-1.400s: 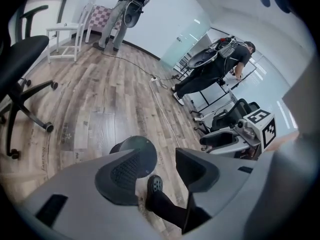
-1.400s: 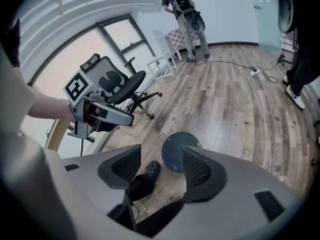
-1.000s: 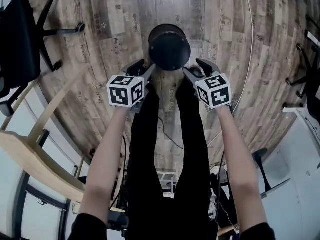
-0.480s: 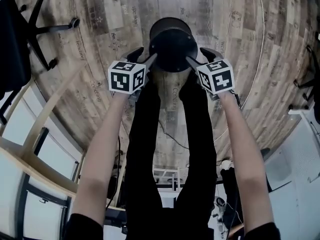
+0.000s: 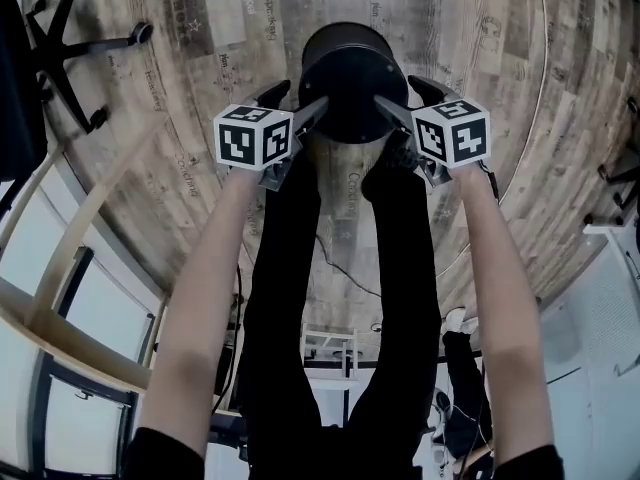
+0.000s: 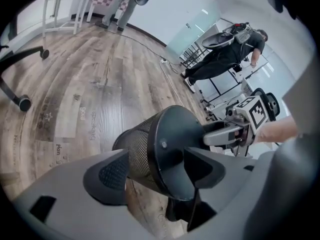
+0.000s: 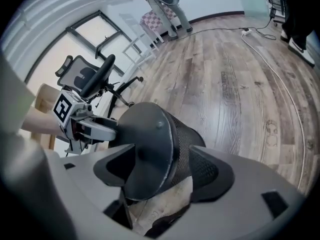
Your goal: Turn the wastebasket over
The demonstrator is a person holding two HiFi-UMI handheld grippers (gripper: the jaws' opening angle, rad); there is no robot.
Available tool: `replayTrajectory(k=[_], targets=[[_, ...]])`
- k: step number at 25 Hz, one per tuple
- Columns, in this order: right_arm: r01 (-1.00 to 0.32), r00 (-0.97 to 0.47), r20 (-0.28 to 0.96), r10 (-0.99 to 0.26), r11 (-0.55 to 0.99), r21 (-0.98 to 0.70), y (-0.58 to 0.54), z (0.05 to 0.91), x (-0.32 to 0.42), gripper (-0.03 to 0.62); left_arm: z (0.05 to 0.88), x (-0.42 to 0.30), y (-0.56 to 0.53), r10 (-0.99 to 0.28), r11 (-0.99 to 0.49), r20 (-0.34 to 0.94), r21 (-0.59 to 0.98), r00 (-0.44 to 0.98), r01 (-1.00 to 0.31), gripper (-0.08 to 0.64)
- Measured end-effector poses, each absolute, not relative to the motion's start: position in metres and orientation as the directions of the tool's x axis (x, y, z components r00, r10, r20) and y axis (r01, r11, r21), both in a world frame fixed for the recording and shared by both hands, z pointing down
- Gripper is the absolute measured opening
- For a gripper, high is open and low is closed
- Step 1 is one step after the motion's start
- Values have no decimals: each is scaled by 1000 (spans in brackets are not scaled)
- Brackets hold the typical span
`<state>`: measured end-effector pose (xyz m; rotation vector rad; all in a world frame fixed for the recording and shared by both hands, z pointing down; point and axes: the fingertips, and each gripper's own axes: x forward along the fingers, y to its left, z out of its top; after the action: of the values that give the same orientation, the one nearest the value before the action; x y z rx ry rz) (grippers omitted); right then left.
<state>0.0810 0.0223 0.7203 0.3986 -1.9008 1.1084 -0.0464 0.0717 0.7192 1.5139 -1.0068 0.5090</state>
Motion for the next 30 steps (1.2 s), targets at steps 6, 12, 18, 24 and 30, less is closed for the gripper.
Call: replayTrajectory(k=[6,12,18,24,30], targets=[[-617,-609,775,172,511,-598,24,726,78,319,724,-33,69,-322,90,722,667,612,-739,340],[-593,-638,740,213,477,-649,23,729,78,328,728,-33,68,-293,101,691,709,660,-698,359],[-615,-617,762,197,483,-623,25,725,79,328,726,-33,71,-277,88,703,697,654,-712,359],[-615,-621,766,168,501,-609,34,714,71,327,714,-41,80,-296,53,717,672,631,-739,357],[-623,-649,754,103,497,-604,11,700,64,327,699,-50,56,-350,20,716,650,604,-759,357]])
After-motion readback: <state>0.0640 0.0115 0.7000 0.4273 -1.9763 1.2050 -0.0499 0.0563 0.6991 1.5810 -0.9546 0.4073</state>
